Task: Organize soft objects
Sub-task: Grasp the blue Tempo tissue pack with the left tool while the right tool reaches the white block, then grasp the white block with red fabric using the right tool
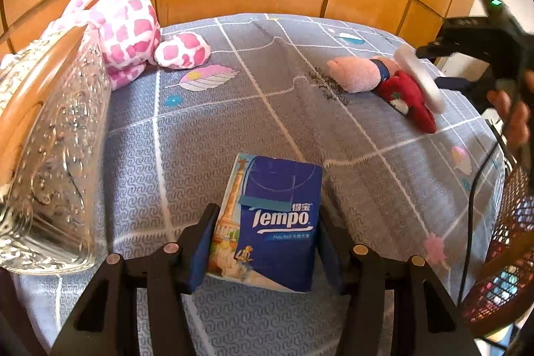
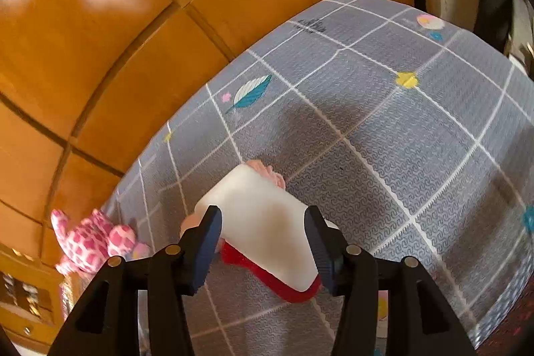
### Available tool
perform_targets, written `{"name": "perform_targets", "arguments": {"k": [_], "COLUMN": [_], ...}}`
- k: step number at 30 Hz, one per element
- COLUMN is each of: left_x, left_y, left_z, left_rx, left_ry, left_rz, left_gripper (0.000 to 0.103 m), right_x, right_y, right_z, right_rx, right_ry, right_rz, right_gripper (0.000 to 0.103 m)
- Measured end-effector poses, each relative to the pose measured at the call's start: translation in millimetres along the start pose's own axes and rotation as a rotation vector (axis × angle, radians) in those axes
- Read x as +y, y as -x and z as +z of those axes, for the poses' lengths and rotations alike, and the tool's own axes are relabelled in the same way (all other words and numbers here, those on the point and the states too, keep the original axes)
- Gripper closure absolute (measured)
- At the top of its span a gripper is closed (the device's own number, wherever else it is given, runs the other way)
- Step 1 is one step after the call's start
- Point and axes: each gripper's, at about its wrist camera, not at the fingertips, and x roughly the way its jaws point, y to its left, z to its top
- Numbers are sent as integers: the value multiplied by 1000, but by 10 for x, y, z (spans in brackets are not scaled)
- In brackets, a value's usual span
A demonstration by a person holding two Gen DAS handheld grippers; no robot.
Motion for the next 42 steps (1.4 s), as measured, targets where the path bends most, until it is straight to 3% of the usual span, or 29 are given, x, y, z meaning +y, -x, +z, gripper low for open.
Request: {"name": "perform_targets", "arguments": {"k": [9,11,14,20,23,27,35,40,41,42], "left_x": [-51,-53,-58,-45,-49,-56,-66,-75,-76,-77], "left_y": [-31,-20,-4,-2,-4,3,29,56,61,63], "left_z": [-20,-36,-44,-51,-55,-64,-97,-131,-140,-148], "left_rx": [-39,-44,-49,-57,-62,-68,-79,-88,-90,-92], "left_ry": [-21,-22,-21,-13,-11,-10,-4,-1,-1,-1], "left_rz": [4,4,4,-3,-1,2,1,-1,-2,-1], "left_gripper": [47,47,47,47,47,47,47,47,47,47], "right_x": [-109,-105,12,355,462,511,741,954,974,986], "right_y": [-399,-415,-292,-144,-78,-84,-249,-399,-426,-447], "right_z": [321,283,154,-189,-286,-381,-504,-592,-612,-633], "right_rx": [87,124,135,246,212,201,124,69,61,56], "right_ry": [-71,-86,-35,156,264,311,380,514,542,567], "right_rz": [-40,11,63,156,65,9,-160,-273,-288,-301], "right_gripper": [43,43,43,44,43,43,32,31,34,51]}}
